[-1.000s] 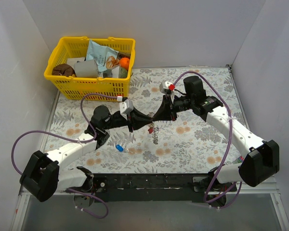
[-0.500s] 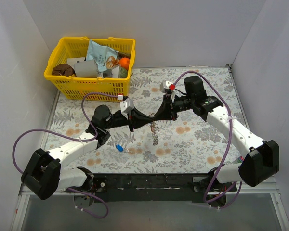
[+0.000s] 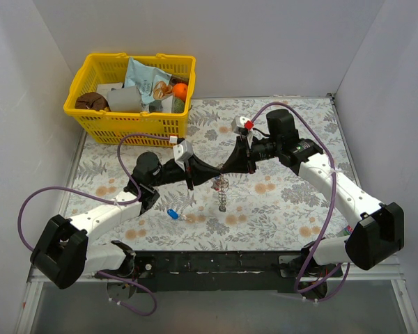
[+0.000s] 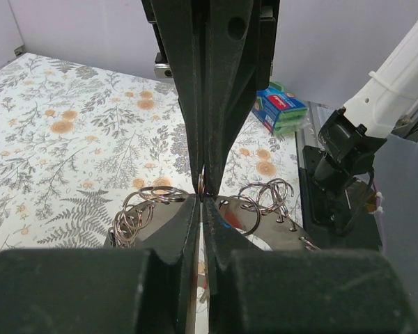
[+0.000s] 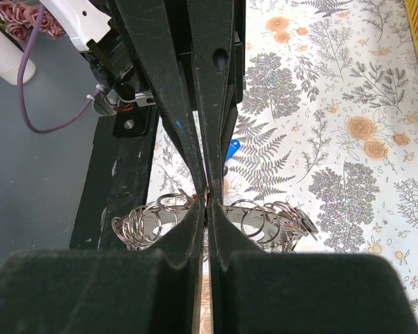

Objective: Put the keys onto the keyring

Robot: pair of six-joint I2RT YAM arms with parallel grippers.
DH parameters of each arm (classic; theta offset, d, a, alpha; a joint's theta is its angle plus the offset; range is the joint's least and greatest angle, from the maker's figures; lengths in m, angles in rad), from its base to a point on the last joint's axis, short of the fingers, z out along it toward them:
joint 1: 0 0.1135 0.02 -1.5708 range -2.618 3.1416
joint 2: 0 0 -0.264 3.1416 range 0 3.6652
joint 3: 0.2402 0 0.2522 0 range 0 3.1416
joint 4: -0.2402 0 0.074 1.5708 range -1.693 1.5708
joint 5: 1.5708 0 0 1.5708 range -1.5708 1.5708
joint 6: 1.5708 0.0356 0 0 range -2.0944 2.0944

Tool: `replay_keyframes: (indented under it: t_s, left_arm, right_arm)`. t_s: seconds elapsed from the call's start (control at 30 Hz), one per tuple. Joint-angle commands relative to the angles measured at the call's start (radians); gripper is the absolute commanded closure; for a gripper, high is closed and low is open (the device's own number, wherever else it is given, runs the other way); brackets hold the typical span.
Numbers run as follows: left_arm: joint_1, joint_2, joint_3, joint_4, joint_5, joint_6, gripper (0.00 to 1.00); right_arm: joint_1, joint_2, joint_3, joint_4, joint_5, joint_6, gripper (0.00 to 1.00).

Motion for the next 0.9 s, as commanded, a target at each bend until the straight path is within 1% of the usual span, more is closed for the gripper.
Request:
replay_keyframes:
  t_s: [0.0, 0.23, 0.27, 0.33, 0.37, 0.4, 0.47, 0.7, 0.73, 0.77, 0.8, 0.87]
  left_arm:
    - [0.006, -0.024, 0.002, 0.08, -0.066, -0.008, 1.0]
    - [0.004, -0.046, -0.029, 0.106, -0.097, -0.011, 1.0]
    - [0.006, -0.05, -0.029, 0.106, -0.098, -0.009, 1.0]
    - [0.006, -0.052, -0.032, 0.105, -0.098, -0.009, 1.0]
    - [0.004, -0.052, -0.032, 0.105, -0.098, -0.009, 1.0]
    - [0.004, -0.053, -0.032, 0.102, -0.098, -0.009, 1.0]
    - [0.004, -0.053, -0.034, 0.1, -0.093, -0.009, 1.0]
    - [0.004, -0.052, -0.02, 0.08, -0.081, -0.005, 1.0]
    - [0.004, -0.049, -0.015, 0.076, -0.078, -0.005, 0.97]
    - [0.004, -0.046, -0.011, 0.062, -0.077, -0.003, 0.9]
    - [0.006, -0.044, -0.002, 0.054, -0.074, -0.002, 0.77]
    - [0.004, -0.039, 0.005, 0.043, -0.066, 0.003, 0.72]
  right_arm:
    - [0.007, -0.001, 0.006, 0.033, 0.001, 0.039, 0.86]
    - [0.007, -0.016, -0.019, 0.069, 0.066, 0.073, 0.7]
    - [0.007, -0.021, -0.025, 0.076, 0.073, 0.076, 0.7]
    - [0.006, -0.031, -0.037, 0.098, 0.096, 0.091, 0.74]
    - [0.006, -0.042, -0.042, 0.108, 0.103, 0.098, 0.79]
    - [0.004, -0.047, -0.047, 0.114, 0.112, 0.104, 0.88]
    - [0.001, -0.067, -0.063, 0.149, 0.121, 0.127, 0.97]
    - [0.0, -0.073, -0.063, 0.157, 0.138, 0.144, 0.99]
    - [0.0, -0.07, -0.063, 0.155, 0.132, 0.144, 0.99]
    - [0.0, -0.067, -0.06, 0.152, 0.129, 0.144, 0.99]
    - [0.0, -0.065, -0.057, 0.149, 0.121, 0.142, 0.99]
    - [0.0, -0.064, -0.057, 0.146, 0.12, 0.142, 0.99]
